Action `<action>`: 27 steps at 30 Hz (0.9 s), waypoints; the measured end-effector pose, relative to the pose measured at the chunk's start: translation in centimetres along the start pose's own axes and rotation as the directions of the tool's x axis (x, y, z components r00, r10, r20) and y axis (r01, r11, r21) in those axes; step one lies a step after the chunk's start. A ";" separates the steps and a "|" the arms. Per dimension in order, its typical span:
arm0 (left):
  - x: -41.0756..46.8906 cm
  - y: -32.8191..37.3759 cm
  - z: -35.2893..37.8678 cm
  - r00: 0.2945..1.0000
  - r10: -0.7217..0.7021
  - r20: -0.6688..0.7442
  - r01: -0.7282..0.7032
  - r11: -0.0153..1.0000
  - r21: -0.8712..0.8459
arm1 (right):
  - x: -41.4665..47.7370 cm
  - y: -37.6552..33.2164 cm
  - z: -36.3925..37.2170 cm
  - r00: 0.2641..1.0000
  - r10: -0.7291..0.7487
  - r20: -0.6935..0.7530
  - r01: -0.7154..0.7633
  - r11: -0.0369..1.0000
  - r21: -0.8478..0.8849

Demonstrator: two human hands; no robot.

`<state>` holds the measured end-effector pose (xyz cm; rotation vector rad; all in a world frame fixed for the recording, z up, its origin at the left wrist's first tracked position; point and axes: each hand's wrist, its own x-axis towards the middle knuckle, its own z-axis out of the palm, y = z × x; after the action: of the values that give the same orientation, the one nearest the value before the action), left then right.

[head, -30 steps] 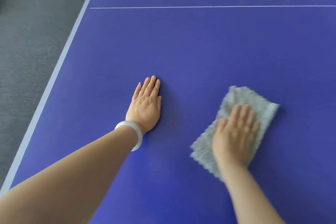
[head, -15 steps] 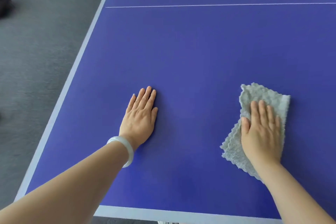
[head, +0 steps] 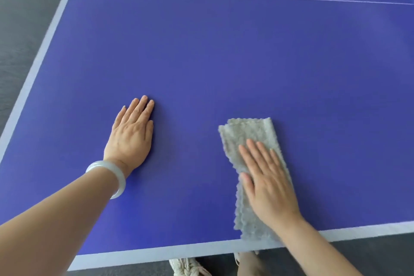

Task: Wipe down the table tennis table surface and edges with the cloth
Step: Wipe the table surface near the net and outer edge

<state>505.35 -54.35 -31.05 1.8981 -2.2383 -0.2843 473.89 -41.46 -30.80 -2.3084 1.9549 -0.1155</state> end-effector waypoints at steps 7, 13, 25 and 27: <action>0.0 0.5 0.4 0.999 -0.032 -0.032 0.033 0.999 0.024 | -1.6 11.9 -2.2 0.640 0.763 -0.087 -0.765 0.644 0.023; 0.0 1.7 -0.1 0.999 -0.033 0.004 0.032 0.995 0.098 | 2.3 -4.3 1.1 0.963 0.260 -0.075 -0.261 0.965 -0.004; 2.0 13.1 1.9 0.997 0.080 -0.019 -0.079 0.996 0.046 | 5.6 17.4 -2.7 0.902 0.430 -0.041 -0.431 0.902 -0.031; 3.7 16.8 3.0 0.989 0.146 -0.018 -0.145 0.989 0.030 | 5.6 17.1 -2.7 0.902 0.430 -0.039 -0.432 0.900 -0.055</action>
<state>488.04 -55.20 -29.37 1.7312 -2.3639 -0.2111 457.77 -49.85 -30.55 -1.8499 2.4589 -0.0446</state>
